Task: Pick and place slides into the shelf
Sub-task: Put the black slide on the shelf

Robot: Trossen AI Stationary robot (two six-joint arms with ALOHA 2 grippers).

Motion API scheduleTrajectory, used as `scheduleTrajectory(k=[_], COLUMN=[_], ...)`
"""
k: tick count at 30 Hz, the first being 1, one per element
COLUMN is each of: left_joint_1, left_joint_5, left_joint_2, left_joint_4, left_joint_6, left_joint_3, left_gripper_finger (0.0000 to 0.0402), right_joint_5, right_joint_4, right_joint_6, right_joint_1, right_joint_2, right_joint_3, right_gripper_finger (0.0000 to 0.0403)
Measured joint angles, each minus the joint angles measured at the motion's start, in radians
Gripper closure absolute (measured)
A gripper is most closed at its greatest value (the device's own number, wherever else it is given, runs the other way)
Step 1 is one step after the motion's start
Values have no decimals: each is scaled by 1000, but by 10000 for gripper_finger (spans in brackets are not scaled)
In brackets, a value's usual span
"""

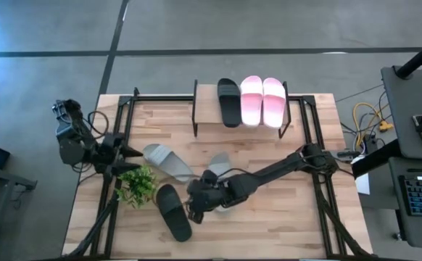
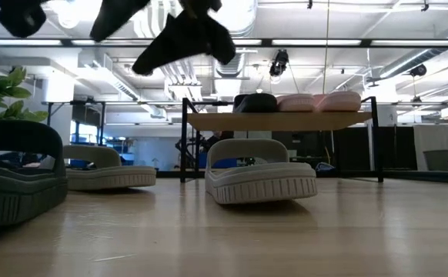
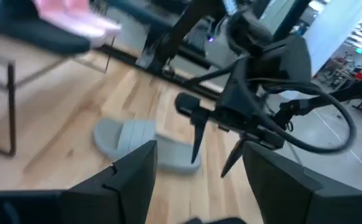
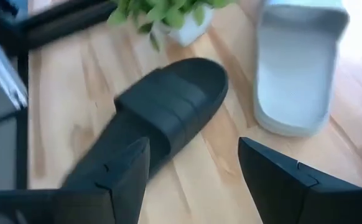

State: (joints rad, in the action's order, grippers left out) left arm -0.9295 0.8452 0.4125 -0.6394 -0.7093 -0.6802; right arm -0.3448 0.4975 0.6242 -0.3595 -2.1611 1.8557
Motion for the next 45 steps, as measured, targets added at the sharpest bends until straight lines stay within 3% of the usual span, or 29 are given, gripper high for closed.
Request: scheduleTrajectory(k=[3,8,12,18,21,25,29,34,41,45], left_joint_1=[0,0,2,16,38,165,367,644,906,933], left_joint_5=[-62,-272,-287,-198,-315,-453,-573,-974,-1347,-1382], left_joint_2=[44,138,190,262,263,287,327,398,532,633], left_joint_4=[19,-80,-148,-101,-51,0,-4,153,145,114], left_joint_6=[-17,-256,-339,-322,-236,-194,-119,25,114,143], left_joint_3=[-2,0,2,-39,-59,-45,-9,19,50,52], left_gripper_finger=[178,178,178,178,178,178,178,178,178,178], right_joint_5=[-3,-120,-179,-183,-183,-181,-181,-181,-180,-180], right_joint_4=[102,263,321,339,371,404,420,420,439,479], right_joint_6=[90,98,86,76,81,83,83,83,83,83], right_joint_1=[11,13,15,18,18,19,29,47,55,58], right_joint_2=[1,4,5,5,5,5,4,4,5,5], right_joint_3=[89,254,364,455,463,463,460,460,459,459], right_gripper_finger=[168,170,170,170,170,170,170,170,170,170])
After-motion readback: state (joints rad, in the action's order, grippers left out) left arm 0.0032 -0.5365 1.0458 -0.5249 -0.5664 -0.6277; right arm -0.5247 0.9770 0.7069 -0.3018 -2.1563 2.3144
